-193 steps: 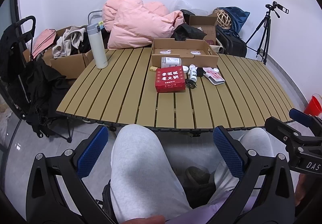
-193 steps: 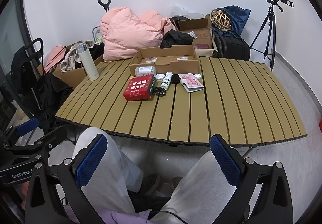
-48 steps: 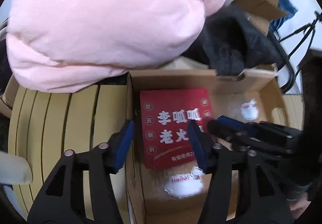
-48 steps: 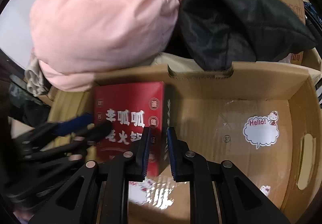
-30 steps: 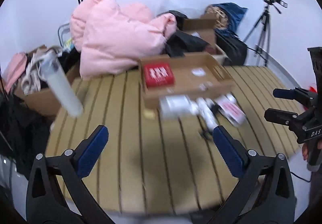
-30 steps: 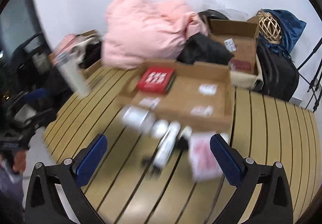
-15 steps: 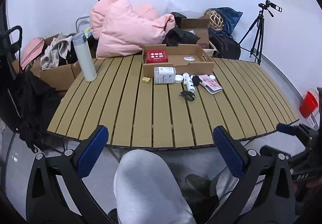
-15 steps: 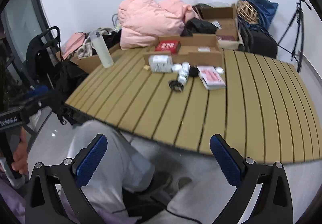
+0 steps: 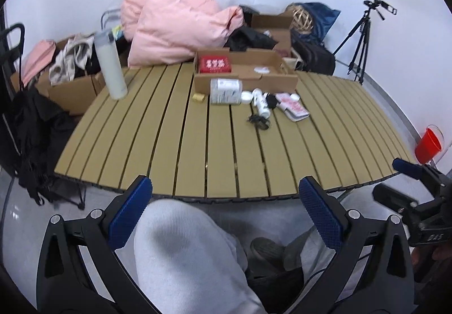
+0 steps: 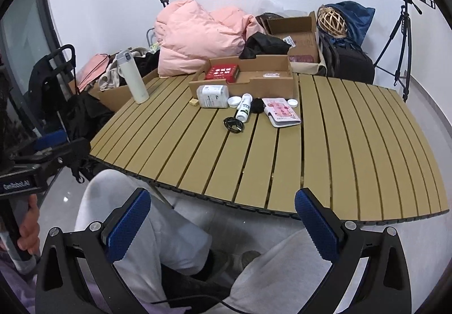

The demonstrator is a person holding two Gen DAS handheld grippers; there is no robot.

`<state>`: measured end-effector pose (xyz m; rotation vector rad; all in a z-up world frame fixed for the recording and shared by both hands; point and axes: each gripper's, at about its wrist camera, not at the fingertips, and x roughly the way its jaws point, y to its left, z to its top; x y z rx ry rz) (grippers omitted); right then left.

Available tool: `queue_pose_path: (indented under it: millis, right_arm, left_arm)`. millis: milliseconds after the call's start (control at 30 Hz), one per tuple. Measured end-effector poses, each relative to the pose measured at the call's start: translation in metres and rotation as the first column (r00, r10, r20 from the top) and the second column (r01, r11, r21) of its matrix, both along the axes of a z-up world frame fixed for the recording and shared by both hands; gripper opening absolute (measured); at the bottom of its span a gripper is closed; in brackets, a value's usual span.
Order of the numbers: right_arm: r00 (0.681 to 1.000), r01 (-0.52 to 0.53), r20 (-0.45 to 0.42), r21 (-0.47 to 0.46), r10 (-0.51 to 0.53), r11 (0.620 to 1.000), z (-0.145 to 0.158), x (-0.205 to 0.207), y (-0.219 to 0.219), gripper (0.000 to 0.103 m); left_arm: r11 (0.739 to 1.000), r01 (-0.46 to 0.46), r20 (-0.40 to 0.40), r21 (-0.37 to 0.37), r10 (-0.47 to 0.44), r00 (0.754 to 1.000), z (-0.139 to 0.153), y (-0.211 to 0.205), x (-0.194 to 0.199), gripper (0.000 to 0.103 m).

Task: Organize objects
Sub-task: 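Reach the left tool to the black cable and grasp it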

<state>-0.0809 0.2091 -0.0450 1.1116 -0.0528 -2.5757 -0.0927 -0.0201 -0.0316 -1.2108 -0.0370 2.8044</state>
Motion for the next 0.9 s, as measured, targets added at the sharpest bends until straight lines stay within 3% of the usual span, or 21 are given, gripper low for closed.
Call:
queue_pose_path:
  millis: [233,400,533,667,733,800,867,900]
  right_arm:
    - [0.999,-0.006,-0.031,0.019,0.006,1.000,0.008,-0.024,-0.010,0.103]
    - [0.979,-0.004,-0.203,-0.059,-0.008,0.998,0.020,-0.068,-0.016,0.103]
    - [0.993,-0.036,-0.113,0.046,0.041,0.998,-0.005,-0.133,-0.034,0.103]
    - [0.999,0.030,-0.043,0.090,-0.026,0.995,-0.035,-0.191,-0.038,0.103]
    - [1.000,-0.001,0.018,0.053,0.000,0.999,-0.054,-0.220,-0.040,0.094]
    - [0.998,-0.025,0.057,0.019,0.024,0.999,-0.070,-0.239,-0.038,0.068]
    - [0.997,-0.011,0.075,0.009,0.010,1.000,-0.085,-0.255,-0.033,0.055]
    - [0.996,-0.003,0.085,0.012,0.002,1.000,-0.091,-0.263,-0.030,0.052]
  left_arm:
    - [0.999,0.009,-0.006,0.031,-0.009,1.000,-0.007,-0.011,-0.033,0.103]
    - [1.000,0.021,0.002,-0.003,-0.021,1.000,-0.017,-0.015,-0.093,0.103]
    - [0.998,0.052,0.035,-0.028,-0.051,0.998,-0.035,-0.009,-0.155,0.103]
    - [0.993,0.118,0.069,-0.024,-0.116,0.991,-0.057,0.009,-0.200,0.101]
    - [0.981,0.191,0.113,0.017,-0.192,0.975,-0.069,0.023,-0.218,0.101]
    - [0.956,0.287,0.200,0.056,-0.292,0.935,-0.090,0.044,-0.239,0.097]
    - [0.949,0.315,0.242,0.028,-0.312,0.919,-0.103,0.059,-0.251,0.079]
    - [0.948,0.319,0.259,0.010,-0.311,0.915,-0.110,0.065,-0.258,0.079]
